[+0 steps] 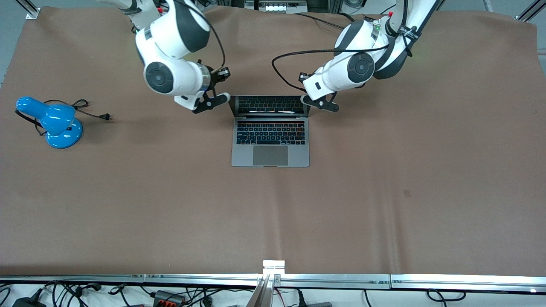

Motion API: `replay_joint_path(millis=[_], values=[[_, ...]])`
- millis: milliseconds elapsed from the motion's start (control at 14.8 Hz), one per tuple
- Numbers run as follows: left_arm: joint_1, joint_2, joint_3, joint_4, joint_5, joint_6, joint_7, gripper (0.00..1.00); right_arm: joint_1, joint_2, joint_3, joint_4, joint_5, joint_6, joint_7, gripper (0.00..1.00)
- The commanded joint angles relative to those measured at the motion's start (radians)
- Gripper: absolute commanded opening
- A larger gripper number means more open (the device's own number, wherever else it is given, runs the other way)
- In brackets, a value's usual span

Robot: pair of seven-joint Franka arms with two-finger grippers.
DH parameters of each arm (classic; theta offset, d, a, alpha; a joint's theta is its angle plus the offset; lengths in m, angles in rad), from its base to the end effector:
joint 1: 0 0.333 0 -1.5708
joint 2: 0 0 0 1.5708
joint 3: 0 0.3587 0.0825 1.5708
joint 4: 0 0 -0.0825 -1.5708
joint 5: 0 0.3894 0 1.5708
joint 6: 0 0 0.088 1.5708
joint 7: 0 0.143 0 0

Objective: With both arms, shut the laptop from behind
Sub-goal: 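Move the right gripper and the left gripper toward the laptop lid, then push the lid down with the right gripper while the left gripper pushes too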

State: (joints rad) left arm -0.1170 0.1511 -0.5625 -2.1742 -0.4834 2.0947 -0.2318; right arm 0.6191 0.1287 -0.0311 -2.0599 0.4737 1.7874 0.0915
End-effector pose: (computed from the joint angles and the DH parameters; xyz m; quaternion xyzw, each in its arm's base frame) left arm 0.3948 -0.3634 0.3312 0.9637 -0.0770 -0.1972 0.1624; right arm 0.4069 0.3378 0.3645 -0.9472 -0.1418 0.2533 0.1360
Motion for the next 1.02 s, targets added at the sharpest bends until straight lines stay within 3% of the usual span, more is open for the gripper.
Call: replay_joint_path(millis=[0, 541, 947], values=[[0.005, 0.028, 0.000, 0.008, -0.021, 0.054, -0.001, 0.00, 0.057, 0.017, -0.015, -0.012, 0.022, 0.091, 0.036, 0.00], [0.013, 0.129, 0.010, 0.088, -0.007, 0.096, -0.034, 0.00, 0.039, 0.068, -0.020, 0.026, 0.019, 0.276, 0.036, 0.00], [0.013, 0.280, 0.059, 0.227, 0.097, 0.097, -0.078, 0.00, 0.028, 0.196, -0.029, 0.145, -0.033, 0.311, 0.033, 0.00]])
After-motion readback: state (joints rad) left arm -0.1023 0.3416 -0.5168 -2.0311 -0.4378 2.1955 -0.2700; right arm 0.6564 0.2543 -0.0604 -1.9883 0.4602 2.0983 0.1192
